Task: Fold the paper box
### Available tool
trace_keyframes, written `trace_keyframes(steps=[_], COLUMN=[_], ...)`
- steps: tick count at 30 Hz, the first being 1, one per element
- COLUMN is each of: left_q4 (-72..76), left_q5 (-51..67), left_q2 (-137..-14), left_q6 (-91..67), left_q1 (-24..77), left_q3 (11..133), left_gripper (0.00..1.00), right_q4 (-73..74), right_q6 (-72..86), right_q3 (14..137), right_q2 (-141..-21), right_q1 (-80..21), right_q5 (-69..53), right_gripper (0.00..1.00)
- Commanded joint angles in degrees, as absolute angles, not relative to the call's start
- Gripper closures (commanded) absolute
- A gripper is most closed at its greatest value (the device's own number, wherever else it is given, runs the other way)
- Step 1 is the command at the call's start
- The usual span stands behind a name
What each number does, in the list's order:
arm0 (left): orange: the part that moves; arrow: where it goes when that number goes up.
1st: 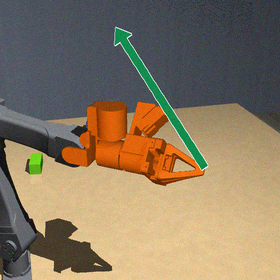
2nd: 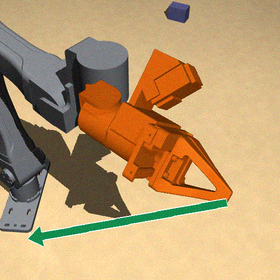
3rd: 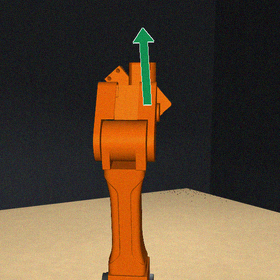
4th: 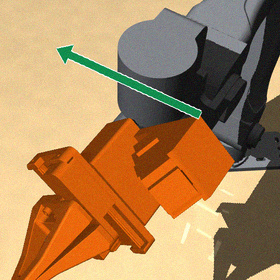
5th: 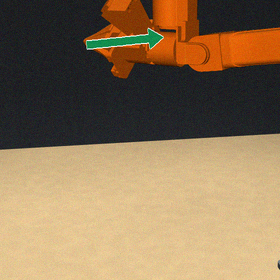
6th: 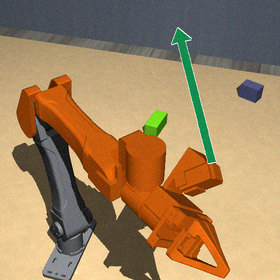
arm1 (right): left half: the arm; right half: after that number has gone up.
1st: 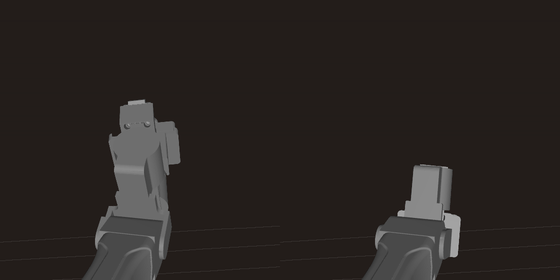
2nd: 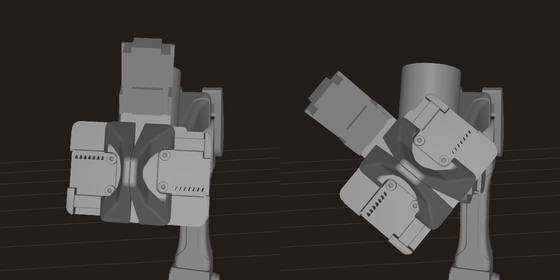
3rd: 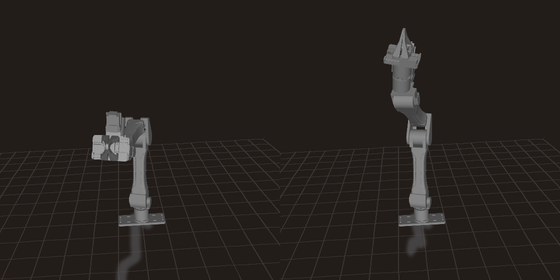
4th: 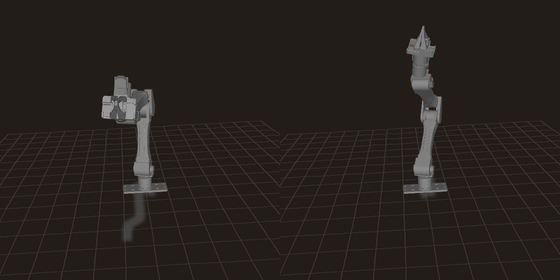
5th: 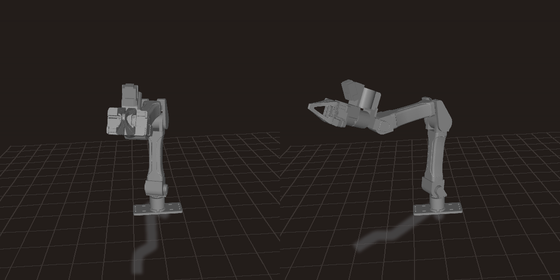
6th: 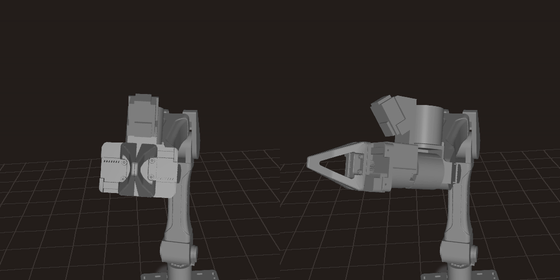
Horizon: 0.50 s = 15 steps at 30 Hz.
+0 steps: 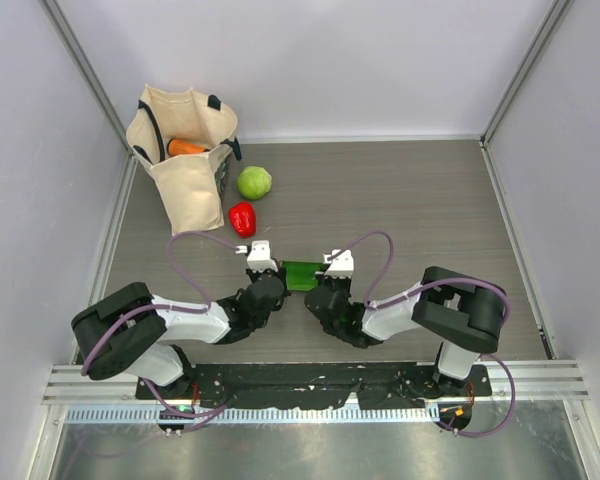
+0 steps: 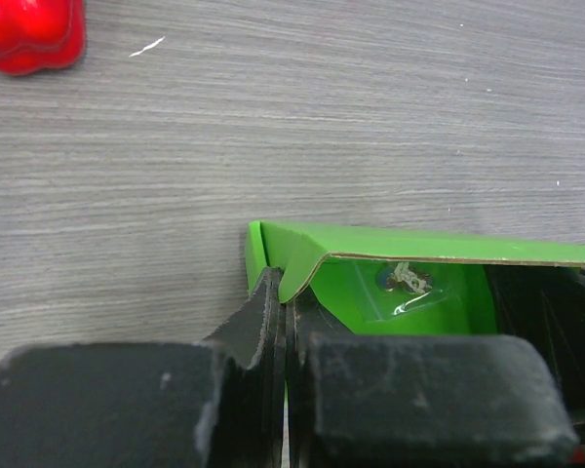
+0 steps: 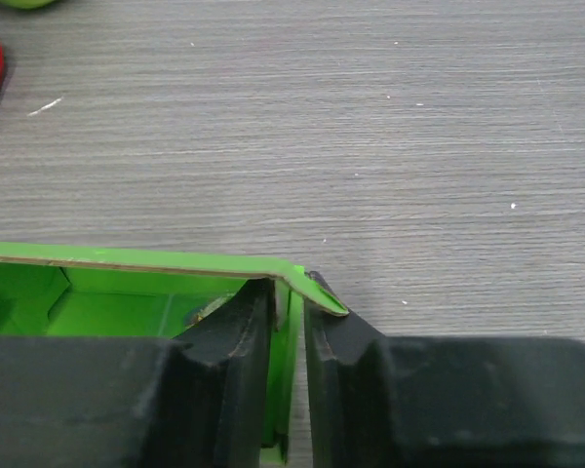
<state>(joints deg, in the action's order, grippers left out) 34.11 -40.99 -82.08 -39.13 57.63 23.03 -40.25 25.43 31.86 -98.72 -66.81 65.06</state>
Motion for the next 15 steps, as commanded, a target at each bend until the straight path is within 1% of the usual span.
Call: trace_keyframes(steps=[1, 2, 3, 5, 6, 7, 9, 10, 12, 14, 15], left_q4=[30.2, 30.1, 30.2, 30.2, 30.1, 30.1, 30.0, 29.6, 29.4, 29.2, 29.3], left_q5=[-42.9, -43.6, -43.9, -45.0, -45.1, -45.1, -45.3, -45.5, -46.0, -46.2, -46.2], left_q2=[-82.4, -82.2, -82.3, -82.1, -82.1, -82.0, -81.7, -81.5, -81.1, -81.1, -81.3], left_q6=[-40.1, -40.0, -39.9, -39.6, -39.6, -39.5, -39.4, -39.2, -39.2, -39.4, -39.5], left_q1=[58.8, 59.0, 59.3, 59.7, 59.9, 59.9, 60.2, 60.3, 60.6, 60.9, 61.0], left_q3=[20.1, 20.0, 19.9, 19.9, 19.9, 20.0, 20.0, 20.1, 20.1, 20.0, 20.0], left_gripper=[1.00, 1.00, 1.00, 1.00, 1.00, 1.00, 1.00, 1.00, 1.00, 1.00, 1.00], right_q4=[-32.0, -28.6, -26.1, -17.9, -14.4, -5.5, 1.5, 7.0, 10.4, 14.3, 15.0], right_q6=[32.2, 32.5, 33.3, 35.4, 36.7, 38.7, 41.7, 42.2, 42.7, 43.1, 43.8], right_q3=[32.2, 32.1, 32.2, 32.6, 33.0, 33.6, 34.0, 33.9, 32.3, 31.4, 31.5], right_q2=[-92.0, -90.8, -87.7, -84.2, -82.5, -79.0, -75.9, -72.4, -68.5, -62.1, -60.0], right_q1=[-67.7, -68.2, -68.6, -69.8, -70.0, -70.1, -70.2, -70.2, -70.2, -70.2, -70.2], right_q5=[66.2, 65.7, 66.5, 66.5, 66.4, 65.8, 63.9, 61.0, 57.8, 52.7, 50.9], right_gripper=[0.71, 0.70, 0.64, 0.59, 0.53, 0.49, 0.46, 0.45, 0.40, 0.39, 0.26])
